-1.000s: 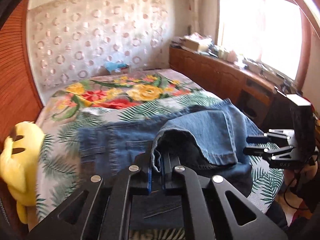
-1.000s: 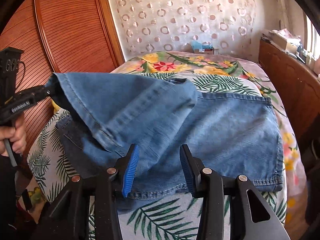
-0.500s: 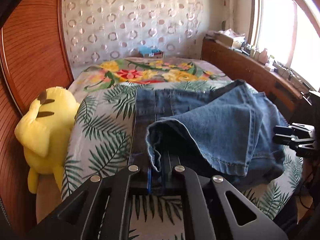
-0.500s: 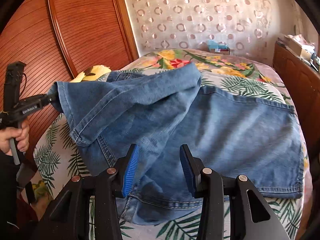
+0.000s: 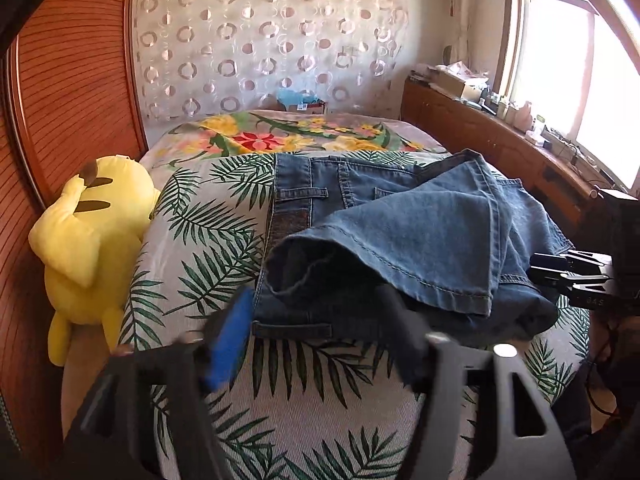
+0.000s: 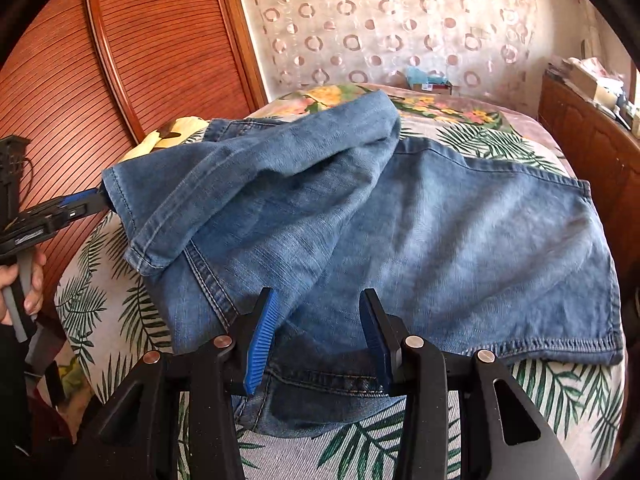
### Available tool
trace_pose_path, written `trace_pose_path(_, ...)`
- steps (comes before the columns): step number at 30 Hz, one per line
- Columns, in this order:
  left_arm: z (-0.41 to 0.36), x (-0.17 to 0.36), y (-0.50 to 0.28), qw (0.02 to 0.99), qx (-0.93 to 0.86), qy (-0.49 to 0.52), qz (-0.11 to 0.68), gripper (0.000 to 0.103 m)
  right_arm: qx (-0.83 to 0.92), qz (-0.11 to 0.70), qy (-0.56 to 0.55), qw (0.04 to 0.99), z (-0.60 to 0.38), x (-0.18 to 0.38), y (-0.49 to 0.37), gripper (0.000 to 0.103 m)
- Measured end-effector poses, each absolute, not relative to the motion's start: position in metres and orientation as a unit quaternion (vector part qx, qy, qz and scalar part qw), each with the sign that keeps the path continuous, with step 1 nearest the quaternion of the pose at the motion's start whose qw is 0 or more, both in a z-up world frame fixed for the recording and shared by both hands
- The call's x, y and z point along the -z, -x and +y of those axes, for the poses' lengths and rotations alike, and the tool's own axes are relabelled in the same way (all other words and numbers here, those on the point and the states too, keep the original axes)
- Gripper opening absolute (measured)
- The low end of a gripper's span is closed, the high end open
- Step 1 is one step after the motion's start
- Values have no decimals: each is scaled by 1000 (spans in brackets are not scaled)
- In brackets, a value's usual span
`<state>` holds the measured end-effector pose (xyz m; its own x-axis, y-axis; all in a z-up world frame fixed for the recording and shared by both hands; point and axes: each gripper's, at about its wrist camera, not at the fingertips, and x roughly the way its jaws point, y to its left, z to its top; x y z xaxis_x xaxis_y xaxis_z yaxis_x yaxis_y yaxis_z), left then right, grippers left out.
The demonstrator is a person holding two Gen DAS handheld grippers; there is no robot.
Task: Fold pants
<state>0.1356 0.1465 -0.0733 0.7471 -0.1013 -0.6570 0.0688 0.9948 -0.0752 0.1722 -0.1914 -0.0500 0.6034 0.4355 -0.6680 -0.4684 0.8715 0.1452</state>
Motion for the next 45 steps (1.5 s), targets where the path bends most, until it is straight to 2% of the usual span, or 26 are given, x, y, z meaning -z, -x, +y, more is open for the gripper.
trace_pose_path(1, 145, 72, -132, 936, 45, 21, 348, 82, -249, 365, 23, 897, -192, 51, -168, 44)
trace_pose_path(8, 125, 60, -113, 945, 52, 21, 323, 82, -235, 358, 32, 903, -183, 57, -159, 44)
trace_pose_path(15, 78, 62, -125, 939, 113, -14, 326, 80, -228, 352, 27, 907, -180, 66, -155, 44)
trace_pose_path(18, 58, 72, -140, 930, 135, -26, 342, 70, -227, 348, 23, 909, -185, 67, -154, 44)
trace_pose_path(19, 54, 75, -143, 927, 141, -28, 346, 62, -226, 345, 20, 911, -186, 67, -154, 44)
trace_pose_path(22, 39, 85, -155, 916, 162, -39, 365, 59, -224, 341, 19, 913, -190, 65, -156, 44)
trace_pose_path(24, 31, 92, -163, 909, 159, -59, 380, 50, -223, 339, 17, 914, -193, 65, -158, 44)
trace_pose_path(26, 28, 94, -169, 907, 152, -79, 384, 28, -224, 338, 14, 914, -194, 65, -160, 44)
trace_pose_path(28, 32, 87, -172, 910, 156, -82, 376, 16, -227, 338, 10, 913, -195, 66, -159, 44)
trace_pose_path(31, 43, 69, -177, 916, 147, -90, 362, 12, -228, 336, 7, 914, -195, 68, -159, 44)
trace_pose_path(38, 83, 29, -223, 928, 88, -100, 347, 12, -227, 337, 4, 914, -196, 70, -160, 44)
trace_pose_path(45, 121, 28, -278, 924, 39, -92, 370, 12, -227, 338, 5, 913, -199, 70, -159, 44)
